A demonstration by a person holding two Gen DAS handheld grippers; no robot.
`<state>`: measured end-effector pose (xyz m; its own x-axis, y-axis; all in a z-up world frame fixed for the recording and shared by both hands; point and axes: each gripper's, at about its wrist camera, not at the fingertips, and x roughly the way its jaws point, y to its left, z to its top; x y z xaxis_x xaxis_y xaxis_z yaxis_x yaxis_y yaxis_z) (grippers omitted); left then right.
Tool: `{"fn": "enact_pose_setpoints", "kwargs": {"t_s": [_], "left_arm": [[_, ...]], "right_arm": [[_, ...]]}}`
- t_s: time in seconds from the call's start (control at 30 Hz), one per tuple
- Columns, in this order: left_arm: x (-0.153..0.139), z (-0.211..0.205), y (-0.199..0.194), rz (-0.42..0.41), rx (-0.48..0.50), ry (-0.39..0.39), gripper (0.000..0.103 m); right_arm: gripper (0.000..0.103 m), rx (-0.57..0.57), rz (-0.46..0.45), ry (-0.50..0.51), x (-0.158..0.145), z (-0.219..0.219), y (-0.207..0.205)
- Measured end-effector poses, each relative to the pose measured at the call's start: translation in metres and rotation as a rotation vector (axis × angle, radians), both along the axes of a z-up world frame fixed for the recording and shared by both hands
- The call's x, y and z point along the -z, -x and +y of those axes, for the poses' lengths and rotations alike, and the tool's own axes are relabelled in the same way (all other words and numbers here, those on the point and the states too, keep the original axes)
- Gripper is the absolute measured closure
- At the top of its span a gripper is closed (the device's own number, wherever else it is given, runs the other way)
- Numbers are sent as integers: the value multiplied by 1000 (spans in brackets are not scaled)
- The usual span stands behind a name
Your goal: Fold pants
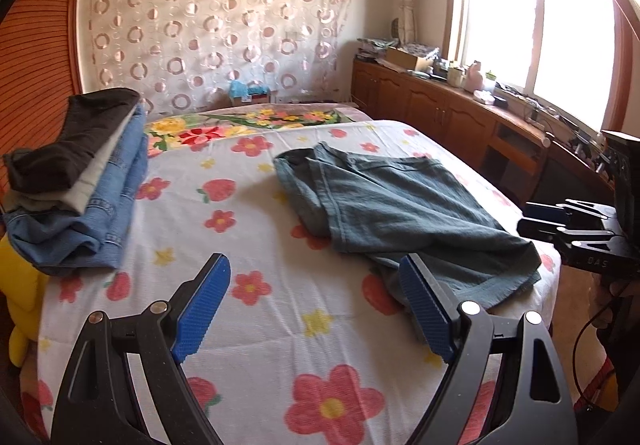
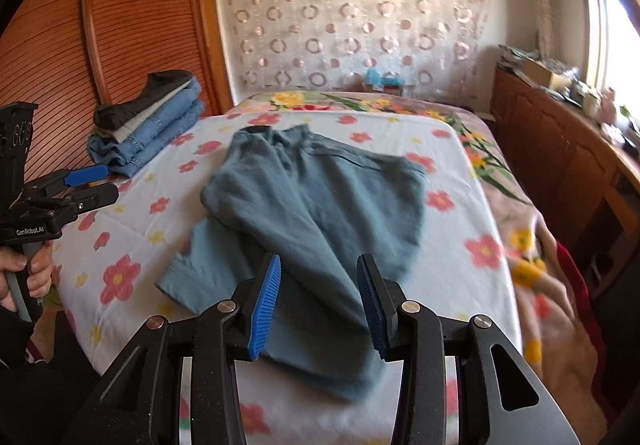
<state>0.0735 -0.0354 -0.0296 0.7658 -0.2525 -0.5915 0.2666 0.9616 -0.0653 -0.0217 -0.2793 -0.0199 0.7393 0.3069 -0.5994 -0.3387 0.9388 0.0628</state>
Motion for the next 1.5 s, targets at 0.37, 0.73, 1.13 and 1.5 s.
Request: {"fn": "enact_pose_setpoints", "kwargs": {"t_s": [0.37,0.73,1.13,1.5], "left_arm": [[5,25,-4,-5,-48,-1,16],[10,38,-11,2,-81,-6,16],[13,46,-11,11,-99,-9,16],[22,43,-13,36,-91,-13,16]], "right_arm": [[62,-126,14,9,8,49,-55],[62,-233,36,58,15,91,-103],[62,-348,114,143,41,134,-150],[87,-340,132,174,48,140,-159]]}}
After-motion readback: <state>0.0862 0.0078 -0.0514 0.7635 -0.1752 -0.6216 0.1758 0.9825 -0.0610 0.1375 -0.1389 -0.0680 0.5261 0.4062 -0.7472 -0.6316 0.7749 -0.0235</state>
